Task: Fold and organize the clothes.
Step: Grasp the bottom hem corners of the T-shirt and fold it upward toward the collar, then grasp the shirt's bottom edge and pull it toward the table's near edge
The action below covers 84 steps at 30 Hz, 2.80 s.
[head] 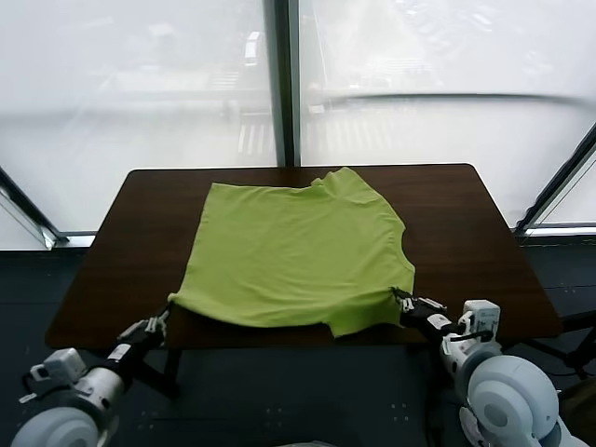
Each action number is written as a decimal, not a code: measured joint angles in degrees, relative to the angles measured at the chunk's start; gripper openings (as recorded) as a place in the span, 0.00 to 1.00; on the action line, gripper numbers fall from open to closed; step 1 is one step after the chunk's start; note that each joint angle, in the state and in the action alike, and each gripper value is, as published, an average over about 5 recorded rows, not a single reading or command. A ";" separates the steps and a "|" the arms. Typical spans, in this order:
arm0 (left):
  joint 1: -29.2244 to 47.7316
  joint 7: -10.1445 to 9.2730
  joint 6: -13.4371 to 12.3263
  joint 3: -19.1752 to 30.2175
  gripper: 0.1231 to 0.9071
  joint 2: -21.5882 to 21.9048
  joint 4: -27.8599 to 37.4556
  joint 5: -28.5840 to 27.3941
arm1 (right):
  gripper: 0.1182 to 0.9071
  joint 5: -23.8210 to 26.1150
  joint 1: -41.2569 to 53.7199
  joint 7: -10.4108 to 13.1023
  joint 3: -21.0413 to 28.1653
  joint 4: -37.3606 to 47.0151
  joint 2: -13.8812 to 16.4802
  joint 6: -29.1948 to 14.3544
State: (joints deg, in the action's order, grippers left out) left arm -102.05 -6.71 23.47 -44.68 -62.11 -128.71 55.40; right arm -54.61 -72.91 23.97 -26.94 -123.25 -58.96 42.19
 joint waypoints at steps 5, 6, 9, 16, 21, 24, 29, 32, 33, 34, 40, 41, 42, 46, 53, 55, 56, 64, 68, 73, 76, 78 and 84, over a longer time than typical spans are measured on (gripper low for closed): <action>4.44 -1.17 0.78 0.71 0.03 1.51 1.43 1.78 | 0.02 0.04 1.46 -0.50 0.20 3.07 -0.81 0.00; 5.42 -1.39 0.87 0.75 0.03 1.81 1.68 2.16 | 0.02 0.05 1.73 -0.55 0.27 3.53 -1.02 0.00; 8.20 -1.99 1.08 0.71 0.03 2.70 2.39 3.30 | 0.02 0.12 2.57 -0.79 0.52 4.73 -1.64 0.00; 13.70 -2.87 1.31 2.04 0.03 4.99 4.28 4.34 | 0.02 2.01 3.78 -2.28 1.49 6.60 -2.67 0.00; 17.61 -2.60 1.27 4.19 0.03 6.28 6.68 4.18 | 0.02 4.21 3.96 -3.48 1.97 7.65 -2.91 0.00; 19.74 -2.29 1.15 5.52 0.03 6.74 8.61 3.94 | 0.02 5.11 4.38 -4.77 2.43 8.40 -2.86 -0.24; 22.45 -1.45 0.94 7.46 0.03 6.78 11.94 3.09 | 0.02 6.25 5.67 -7.31 3.56 9.90 -2.79 -5.22; 23.72 -1.11 0.85 8.60 0.03 6.63 13.66 2.62 | 0.02 7.82 6.71 -8.63 4.41 11.13 -2.82 -8.58; 24.09 -1.05 0.82 8.95 0.03 6.59 14.15 2.52 | 0.02 8.43 7.10 -8.94 4.74 11.57 -2.84 -9.33; 24.43 -1.02 0.81 9.25 0.03 6.57 14.59 2.43 | 0.02 8.97 7.48 -9.15 5.07 12.01 -2.87 -9.89; 26.15 -0.92 0.77 10.22 0.03 6.61 16.70 2.26 | 0.02 10.40 10.18 -10.55 7.54 16.27 -4.07 -13.07; 26.33 -0.91 0.77 10.27 0.03 6.65 16.94 2.26 | 0.02 10.67 10.49 -11.03 7.84 17.01 -4.35 -13.86; 26.48 -0.89 0.76 10.32 0.03 6.69 17.15 2.25 | 0.02 10.92 10.41 -11.41 7.81 17.15 -4.42 -14.30; 26.94 -0.57 0.54 10.55 0.03 6.70 18.36 1.82 | 0.02 12.96 9.55 -13.74 7.33 17.12 -4.48 -16.67; 28.48 0.02 -1.19 11.63 0.03 6.20 21.18 -1.86 | 0.19 18.97 6.88 -17.69 6.31 15.40 -3.26 -20.56; 28.62 0.22 -1.58 11.74 0.03 6.14 21.29 -2.77 | 0.35 20.04 5.97 -17.98 5.90 14.55 -2.65 -20.21; 28.61 0.36 -1.73 11.78 0.03 6.14 21.31 -3.31 | 0.42 20.29 5.48 -18.01 5.67 14.03 -2.28 -19.80; 27.40 0.50 -0.58 11.93 0.18 5.58 20.89 -6.92 | 0.96 20.40 1.03 -19.43 3.42 10.13 2.00 -16.96; 25.70 0.16 0.81 11.08 0.51 5.10 19.43 -6.70 | 1.00 19.92 -0.92 -20.44 2.65 9.56 4.03 -15.56; 22.19 0.44 1.16 10.09 0.90 4.21 16.81 -7.02 | 1.00 19.76 -2.14 -20.68 2.41 10.41 5.21 -14.97; 20.30 0.67 0.97 9.84 0.99 3.50 16.36 -7.74 | 1.00 19.75 -2.55 -20.69 2.35 10.68 5.40 -14.79; 19.43 0.83 0.78 9.75 1.00 3.14 16.35 -8.01 | 1.00 19.76 -2.86 -20.67 2.34 10.66 5.45 -14.67; 17.95 1.61 0.36 9.63 1.00 2.67 16.37 -8.16 | 1.00 19.84 -3.60 -20.57 2.31 10.59 5.48 -14.52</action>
State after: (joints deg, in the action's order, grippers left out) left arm -84.10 -5.11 23.82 -35.05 -59.44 -112.33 47.23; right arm -34.78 -76.51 3.39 -24.64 -112.66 -53.48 27.67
